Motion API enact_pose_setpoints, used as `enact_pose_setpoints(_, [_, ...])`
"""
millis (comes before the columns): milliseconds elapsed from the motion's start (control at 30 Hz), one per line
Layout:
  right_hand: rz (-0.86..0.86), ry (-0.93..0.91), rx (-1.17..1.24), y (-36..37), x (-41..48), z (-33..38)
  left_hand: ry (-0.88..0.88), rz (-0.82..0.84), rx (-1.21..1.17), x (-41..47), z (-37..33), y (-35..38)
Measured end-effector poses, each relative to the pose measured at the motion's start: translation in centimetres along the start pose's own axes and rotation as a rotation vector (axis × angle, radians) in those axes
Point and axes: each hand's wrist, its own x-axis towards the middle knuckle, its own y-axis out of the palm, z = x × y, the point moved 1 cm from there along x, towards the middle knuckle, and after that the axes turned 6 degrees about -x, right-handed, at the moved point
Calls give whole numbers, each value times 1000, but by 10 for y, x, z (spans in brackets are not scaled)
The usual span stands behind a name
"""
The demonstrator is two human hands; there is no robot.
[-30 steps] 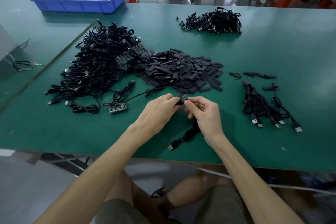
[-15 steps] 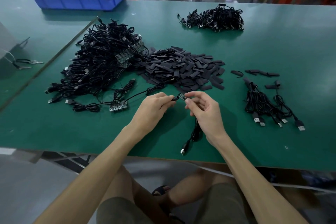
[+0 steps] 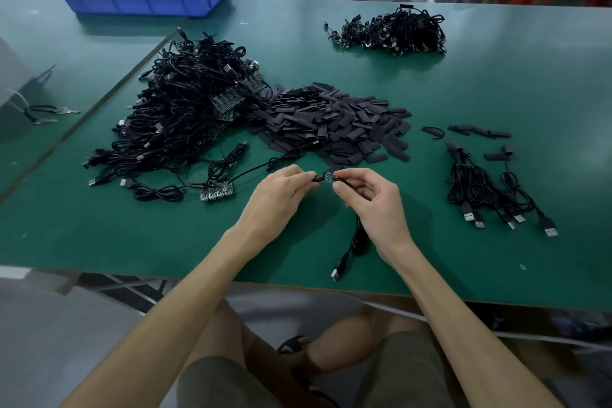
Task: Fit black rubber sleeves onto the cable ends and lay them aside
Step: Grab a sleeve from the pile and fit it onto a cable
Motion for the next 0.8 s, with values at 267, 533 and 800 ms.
enact_pose_setpoints(267, [-15,2,-49,1,0,3,-6,10,36,-1,-1,-1])
enact_pose_setpoints(533, [-19,-15,-121,0,-1,1,66,40,195,-4,-4,1])
enact_pose_setpoints(800, [-33,16,-75,-2,0,-1,119,61,146,-2,-1,3])
